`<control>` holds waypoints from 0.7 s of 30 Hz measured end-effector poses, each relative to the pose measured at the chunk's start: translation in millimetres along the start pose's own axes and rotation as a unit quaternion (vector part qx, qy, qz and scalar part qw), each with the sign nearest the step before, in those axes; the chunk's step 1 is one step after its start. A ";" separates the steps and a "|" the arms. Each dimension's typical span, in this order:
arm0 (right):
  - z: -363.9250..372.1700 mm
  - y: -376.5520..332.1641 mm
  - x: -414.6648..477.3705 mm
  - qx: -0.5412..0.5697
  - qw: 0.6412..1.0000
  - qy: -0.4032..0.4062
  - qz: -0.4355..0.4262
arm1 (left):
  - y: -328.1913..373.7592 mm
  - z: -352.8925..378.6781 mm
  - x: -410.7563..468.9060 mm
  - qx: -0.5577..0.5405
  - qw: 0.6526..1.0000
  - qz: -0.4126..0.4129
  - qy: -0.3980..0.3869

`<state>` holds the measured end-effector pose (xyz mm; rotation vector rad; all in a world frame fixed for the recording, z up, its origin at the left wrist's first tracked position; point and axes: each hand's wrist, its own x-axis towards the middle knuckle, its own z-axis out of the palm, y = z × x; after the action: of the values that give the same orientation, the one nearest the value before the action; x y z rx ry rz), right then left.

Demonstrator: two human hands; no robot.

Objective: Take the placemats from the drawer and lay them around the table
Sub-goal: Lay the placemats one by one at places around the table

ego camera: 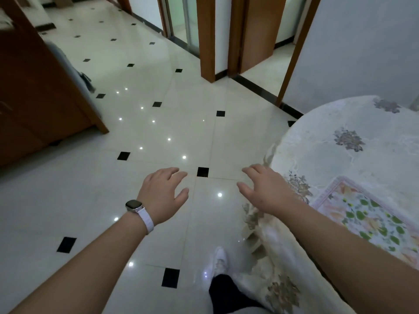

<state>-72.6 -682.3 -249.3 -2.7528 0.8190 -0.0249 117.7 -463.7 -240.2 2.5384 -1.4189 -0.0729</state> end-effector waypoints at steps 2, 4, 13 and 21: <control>0.3 2.6 36.0 0.005 1.000 -0.008 -0.010 | -11.3 -3.0 31.3 0.004 1.000 -0.012 -0.008; -0.9 5.9 67.2 0.014 1.000 -0.012 -0.012 | -19.4 -7.8 63.4 0.011 1.000 -0.013 -0.015; -21.6 31.8 153.3 0.015 0.999 -0.028 0.017 | -32.3 -18.3 182.7 0.017 0.999 0.026 -0.028; -27.7 43.4 205.3 0.004 0.995 -0.030 0.091 | -58.5 -14.0 264.8 -0.012 0.996 0.085 -0.016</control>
<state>74.1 -834.8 -246.1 -2.6458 1.0479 0.0891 308.9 -655.7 -221.4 2.3971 -1.6307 -0.1010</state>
